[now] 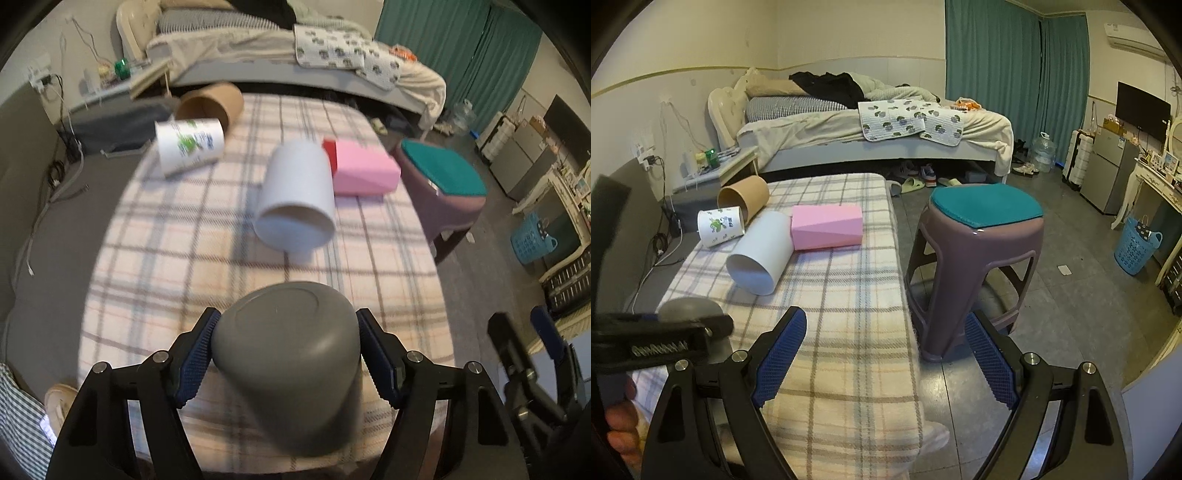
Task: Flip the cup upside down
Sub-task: 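Lift the grey cup with the left gripper and rotate it base-up, then lower the inverted grey cup onto the table with the left gripper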
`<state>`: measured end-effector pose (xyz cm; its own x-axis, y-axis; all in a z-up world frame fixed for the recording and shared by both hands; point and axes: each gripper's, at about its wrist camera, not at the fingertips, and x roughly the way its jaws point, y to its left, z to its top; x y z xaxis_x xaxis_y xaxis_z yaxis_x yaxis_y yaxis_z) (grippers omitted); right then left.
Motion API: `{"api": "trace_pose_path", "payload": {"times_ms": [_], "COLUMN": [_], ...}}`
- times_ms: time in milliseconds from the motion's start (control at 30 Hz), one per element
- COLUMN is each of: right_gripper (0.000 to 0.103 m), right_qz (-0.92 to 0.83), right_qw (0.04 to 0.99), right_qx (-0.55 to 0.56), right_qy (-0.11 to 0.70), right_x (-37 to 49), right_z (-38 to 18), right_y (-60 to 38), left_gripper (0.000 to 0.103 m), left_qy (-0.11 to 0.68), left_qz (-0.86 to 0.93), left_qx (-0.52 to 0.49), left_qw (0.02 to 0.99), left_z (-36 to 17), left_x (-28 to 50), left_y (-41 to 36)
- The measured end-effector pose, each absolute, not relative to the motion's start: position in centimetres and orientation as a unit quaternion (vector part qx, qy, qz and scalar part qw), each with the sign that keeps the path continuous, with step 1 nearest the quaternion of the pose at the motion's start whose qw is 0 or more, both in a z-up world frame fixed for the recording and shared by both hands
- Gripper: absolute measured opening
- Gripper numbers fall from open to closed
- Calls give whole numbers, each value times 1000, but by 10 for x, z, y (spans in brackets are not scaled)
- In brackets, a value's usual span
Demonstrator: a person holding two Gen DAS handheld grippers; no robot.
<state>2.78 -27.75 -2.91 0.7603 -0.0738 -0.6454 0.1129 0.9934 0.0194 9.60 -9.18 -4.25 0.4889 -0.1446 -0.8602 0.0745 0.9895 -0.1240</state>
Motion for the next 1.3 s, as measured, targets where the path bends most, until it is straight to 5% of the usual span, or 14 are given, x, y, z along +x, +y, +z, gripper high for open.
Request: {"api": "trace_pose_path", "payload": {"times_ms": [367,1300], "right_gripper": [88,88], "right_qz": [-42,-38], "right_qw": [943,935], "right_qx": [30,44], "right_qy": [329,350], "right_x": [23,29], "right_z": [-26,-42], "right_y": [-273,-276], "left_gripper": [74,74], "left_qy": [437,443], "left_qz": [-33,-33], "left_qx": [-10,54], "left_qw": [899,894], "left_z": [-22,-50], "left_x": [109,124], "left_y": [-86,-108]}}
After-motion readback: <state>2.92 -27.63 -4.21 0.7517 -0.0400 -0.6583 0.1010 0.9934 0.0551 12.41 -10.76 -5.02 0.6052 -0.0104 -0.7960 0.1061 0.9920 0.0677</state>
